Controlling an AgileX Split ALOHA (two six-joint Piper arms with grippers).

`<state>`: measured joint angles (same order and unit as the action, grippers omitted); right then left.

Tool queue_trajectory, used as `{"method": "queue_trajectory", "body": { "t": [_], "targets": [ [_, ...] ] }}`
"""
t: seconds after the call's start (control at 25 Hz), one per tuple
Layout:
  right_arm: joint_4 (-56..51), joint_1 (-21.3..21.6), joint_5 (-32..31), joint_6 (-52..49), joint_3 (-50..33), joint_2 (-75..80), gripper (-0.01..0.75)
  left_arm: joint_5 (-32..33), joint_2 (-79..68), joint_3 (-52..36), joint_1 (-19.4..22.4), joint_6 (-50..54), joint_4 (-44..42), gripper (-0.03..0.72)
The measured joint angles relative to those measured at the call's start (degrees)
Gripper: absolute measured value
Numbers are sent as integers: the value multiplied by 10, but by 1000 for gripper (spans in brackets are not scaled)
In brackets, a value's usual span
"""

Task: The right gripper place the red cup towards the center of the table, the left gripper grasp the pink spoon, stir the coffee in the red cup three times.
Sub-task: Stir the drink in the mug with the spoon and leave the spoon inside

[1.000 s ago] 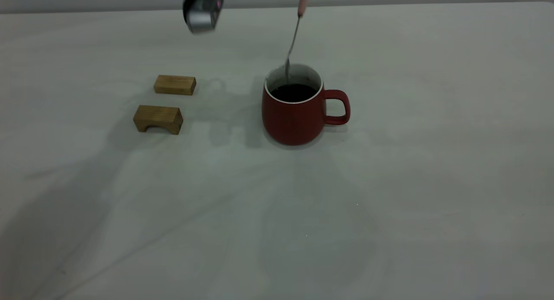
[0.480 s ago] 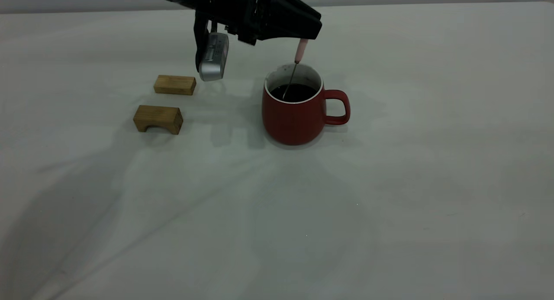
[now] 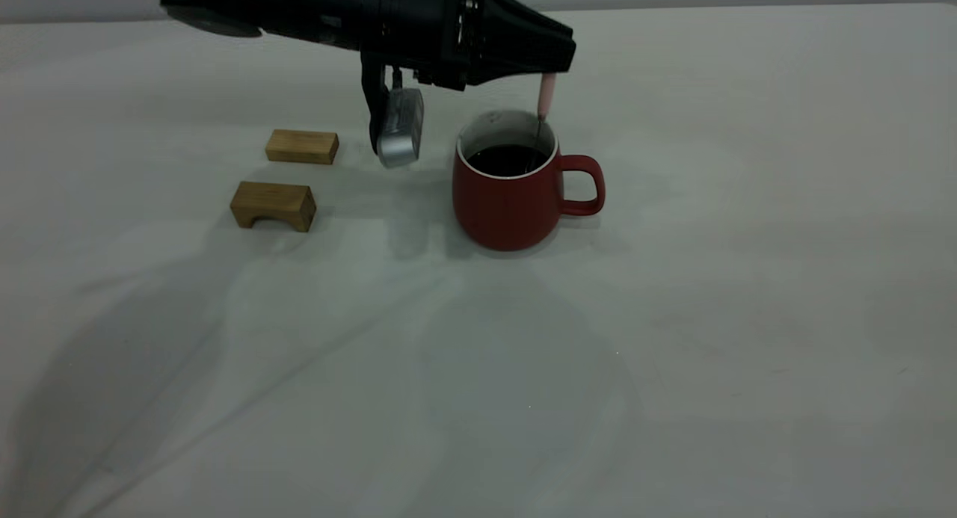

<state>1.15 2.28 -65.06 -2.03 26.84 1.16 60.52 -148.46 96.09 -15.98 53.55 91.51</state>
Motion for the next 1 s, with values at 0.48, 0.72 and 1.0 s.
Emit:
{"method": "queue_trajectory", "body": {
  "t": [0.48, 0.72, 1.0],
  "targets": [
    [0, 0, 0, 0, 0, 0, 592, -41, 13, 1, 4, -70, -35, 175],
    [0, 0, 0, 0, 0, 0, 592, -25, 13, 1, -6, -41, -11, 176],
    [0, 0, 0, 0, 0, 0, 592, -7, 13, 1, -5, 61, -75, 176]
  ]
}}
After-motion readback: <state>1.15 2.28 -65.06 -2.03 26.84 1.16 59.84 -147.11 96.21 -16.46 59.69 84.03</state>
